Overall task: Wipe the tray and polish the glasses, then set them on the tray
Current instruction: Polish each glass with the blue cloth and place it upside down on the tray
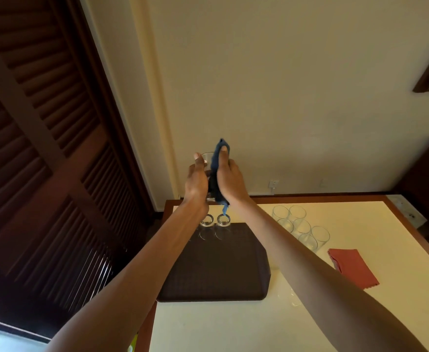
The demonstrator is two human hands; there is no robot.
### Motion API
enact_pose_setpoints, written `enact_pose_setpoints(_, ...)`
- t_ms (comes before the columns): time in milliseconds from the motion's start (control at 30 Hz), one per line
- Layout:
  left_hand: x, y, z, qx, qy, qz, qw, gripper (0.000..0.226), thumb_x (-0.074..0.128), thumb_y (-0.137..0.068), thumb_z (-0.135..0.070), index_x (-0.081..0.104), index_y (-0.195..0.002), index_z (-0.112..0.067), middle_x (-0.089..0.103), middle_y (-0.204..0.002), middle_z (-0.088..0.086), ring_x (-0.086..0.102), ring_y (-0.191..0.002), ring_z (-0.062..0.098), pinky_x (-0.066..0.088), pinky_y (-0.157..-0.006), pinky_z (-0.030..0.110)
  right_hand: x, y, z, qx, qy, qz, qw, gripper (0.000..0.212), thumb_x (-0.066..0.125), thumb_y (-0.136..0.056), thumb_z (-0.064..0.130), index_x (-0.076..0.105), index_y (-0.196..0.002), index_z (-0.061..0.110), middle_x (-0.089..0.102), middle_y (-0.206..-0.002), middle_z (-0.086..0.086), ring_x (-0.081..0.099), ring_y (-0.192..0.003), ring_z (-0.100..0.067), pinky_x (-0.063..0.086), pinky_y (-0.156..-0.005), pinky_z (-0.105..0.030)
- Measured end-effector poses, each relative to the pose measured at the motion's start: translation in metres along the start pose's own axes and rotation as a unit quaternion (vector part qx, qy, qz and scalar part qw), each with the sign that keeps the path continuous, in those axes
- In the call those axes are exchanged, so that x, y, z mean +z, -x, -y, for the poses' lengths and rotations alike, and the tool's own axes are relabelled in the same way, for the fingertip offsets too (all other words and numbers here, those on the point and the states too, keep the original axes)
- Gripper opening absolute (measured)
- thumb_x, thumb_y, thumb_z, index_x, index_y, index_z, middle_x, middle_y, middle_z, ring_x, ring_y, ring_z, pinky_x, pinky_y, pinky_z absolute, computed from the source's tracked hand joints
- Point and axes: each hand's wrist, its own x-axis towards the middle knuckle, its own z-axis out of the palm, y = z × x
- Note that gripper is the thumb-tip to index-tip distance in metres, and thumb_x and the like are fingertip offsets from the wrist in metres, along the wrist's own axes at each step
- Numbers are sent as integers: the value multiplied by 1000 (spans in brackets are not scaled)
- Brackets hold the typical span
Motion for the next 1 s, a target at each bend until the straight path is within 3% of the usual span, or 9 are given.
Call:
enact_pose_setpoints(100,0,-1,1,-12,7,8,1000,64,36,-102,-71,56,-142,-26,70,-126,8,67,-113,27,53,-103,51,3,-1,-2,94,-41,20,995,79,18,-99,70,67,-117,10,72,-107,-12,69,-96,-27,56,-92,-44)
enact_pose_setpoints(200,-2,-6,6,-37,18,16,999,74,51,-84,-84,63,-131,-29,71,-122,6,69,-112,29,53,-104,53,2,9,-8,137,-37,48,989,75,17,-102,64,66,-119,11,71,-110,-12,68,-99,-26,55,-91,-40)
enact_pose_setpoints(367,-10,-20,9,-39,12,22,999,91,58,-77,-85,57,-142,-22,69,-130,9,69,-113,26,55,-103,46,17,34,-27,18,19,25,999,52,29,-106,51,48,-123,5,67,-102,-11,69,-86,-22,53,-65,-26)
enact_pose_setpoints(467,-8,-18,2,-29,12,47,998,69,44,-102,-67,52,-150,-18,67,-137,11,68,-116,23,59,-93,34,20,36,-28,-87,-1,-7,996,37,42,-106,37,40,-129,8,64,-106,-8,68,-88,-17,55,-66,-22)
enact_pose_setpoints(533,-5,-19,1,-44,12,56,997,60,38,-106,-60,63,-136,-14,74,-122,12,72,-102,22,60,-73,30,13,27,-21,-134,11,-34,990,37,44,-106,37,40,-129,8,63,-105,-6,67,-86,-11,53,-64,-16)
enact_pose_setpoints(633,2,-16,-1,-47,-2,76,996,62,32,-106,-63,69,-103,-14,76,-83,9,73,-72,21,57,-60,31,-3,8,-5,-79,16,-42,996,46,34,-106,48,49,-117,6,66,-89,-4,66,-71,-11,47,-54,-14)
enact_pose_setpoints(733,8,-15,-4,-21,-13,91,996,70,40,-99,-74,72,-118,-15,78,-108,11,76,-99,27,61,-86,42,-15,-5,1,12,-34,-14,999,69,23,-103,63,64,-106,7,71,-90,-8,70,-80,-21,53,-67,-30)
enact_pose_setpoints(833,8,-20,-2,-35,-9,85,996,78,58,-84,-82,71,-129,-20,76,-120,11,72,-111,31,56,-101,50,-13,3,-6,60,-18,30,998,73,20,-102,63,68,-109,9,72,-97,-12,70,-88,-25,55,-76,-34)
enact_pose_setpoints(1000,8,-27,2,-6,-40,25,999,77,57,-88,-77,62,-135,-15,68,-129,9,67,-116,27,52,-107,47,-15,24,-26,0,39,44,998,56,29,-106,50,51,-119,0,64,-96,-9,63,-76,-12,45,-55,-16)
